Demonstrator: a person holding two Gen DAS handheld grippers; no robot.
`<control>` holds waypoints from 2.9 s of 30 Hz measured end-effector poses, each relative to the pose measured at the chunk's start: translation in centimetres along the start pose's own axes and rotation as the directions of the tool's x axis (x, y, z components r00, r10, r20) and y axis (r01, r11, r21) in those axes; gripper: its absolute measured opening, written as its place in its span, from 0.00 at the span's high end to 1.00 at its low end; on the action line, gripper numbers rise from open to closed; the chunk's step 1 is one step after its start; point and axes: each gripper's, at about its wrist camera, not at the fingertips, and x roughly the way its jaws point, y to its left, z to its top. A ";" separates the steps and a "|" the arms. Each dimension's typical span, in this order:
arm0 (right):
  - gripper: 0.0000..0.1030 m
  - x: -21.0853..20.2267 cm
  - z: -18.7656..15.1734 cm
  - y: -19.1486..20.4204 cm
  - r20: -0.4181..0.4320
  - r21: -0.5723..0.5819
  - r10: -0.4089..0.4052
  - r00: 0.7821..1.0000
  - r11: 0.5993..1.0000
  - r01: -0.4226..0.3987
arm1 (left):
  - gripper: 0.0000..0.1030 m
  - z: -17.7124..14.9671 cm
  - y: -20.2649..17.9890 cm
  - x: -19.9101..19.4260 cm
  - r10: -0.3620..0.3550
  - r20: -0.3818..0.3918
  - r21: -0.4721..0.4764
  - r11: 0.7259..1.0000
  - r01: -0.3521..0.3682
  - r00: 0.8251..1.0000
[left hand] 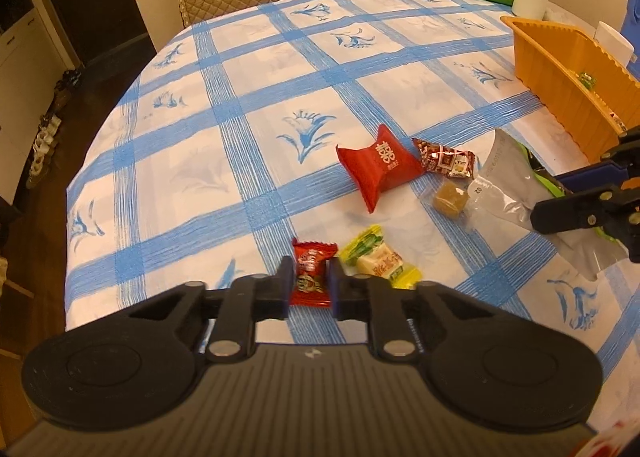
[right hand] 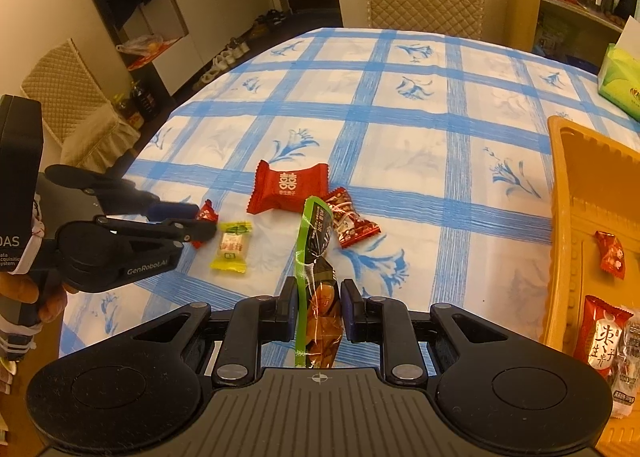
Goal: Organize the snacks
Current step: 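Grasp the small dark red candy with the left gripper, then carry the red candy and green-trimmed packet over the orange tray with both grippers, then open the left gripper to drop the red candy into the tray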
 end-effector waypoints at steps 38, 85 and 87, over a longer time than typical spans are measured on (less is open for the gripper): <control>0.78 -12.1 -4.1 -6.6 0.133 0.096 -0.092 0.987 0.992 0.080 | 0.88 3.7 -9.9 -8.9 -0.114 0.072 -0.181 0.975 0.126 0.991; 0.78 -13.4 -4.0 -22.1 0.120 0.231 -0.252 0.960 0.948 0.220 | 0.88 15.0 -24.8 0.4 -0.146 0.035 -0.092 0.985 0.148 0.989; 0.78 -13.4 -4.1 -22.2 0.121 0.233 -0.253 0.960 0.947 0.220 | 0.87 15.0 -24.8 0.6 -0.152 0.032 -0.095 0.983 0.154 0.988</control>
